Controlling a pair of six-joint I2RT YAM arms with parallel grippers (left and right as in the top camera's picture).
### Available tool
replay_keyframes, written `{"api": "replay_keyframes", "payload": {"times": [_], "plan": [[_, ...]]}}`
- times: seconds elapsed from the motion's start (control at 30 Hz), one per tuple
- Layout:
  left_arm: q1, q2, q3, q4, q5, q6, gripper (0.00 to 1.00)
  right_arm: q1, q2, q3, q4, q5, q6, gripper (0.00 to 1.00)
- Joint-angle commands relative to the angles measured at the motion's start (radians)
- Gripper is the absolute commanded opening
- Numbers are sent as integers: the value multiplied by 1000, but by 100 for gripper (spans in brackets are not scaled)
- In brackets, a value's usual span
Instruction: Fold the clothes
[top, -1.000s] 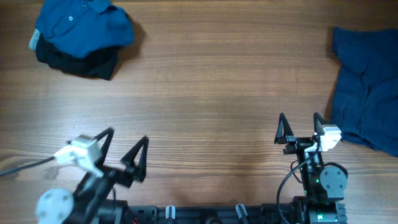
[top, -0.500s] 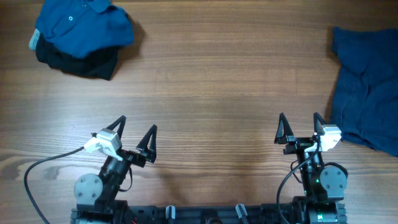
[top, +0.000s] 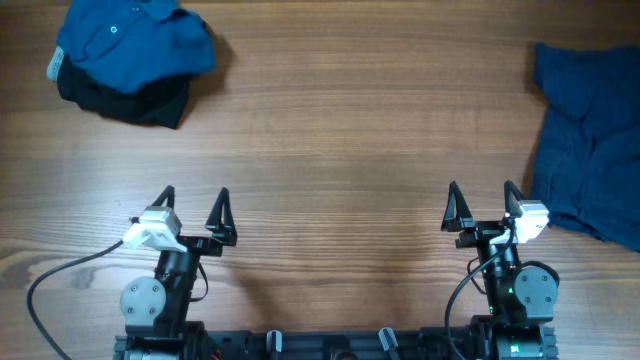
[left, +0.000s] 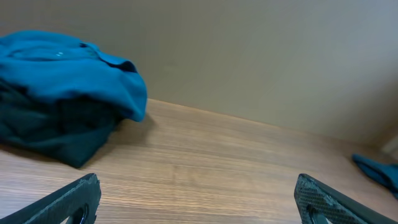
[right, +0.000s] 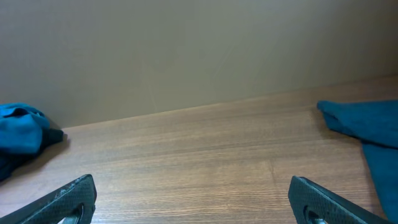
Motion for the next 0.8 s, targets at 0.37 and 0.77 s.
{"api": "replay_keyframes", "payload": {"times": [0.37, 0.77], "plan": [[31, -12, -87, 64, -39, 32, 100, 4, -12, -3, 5, -15, -16, 100], [59, -12, -87, 15, -50, 31, 100, 4, -12, -3, 5, -15, -17, 100]]}}
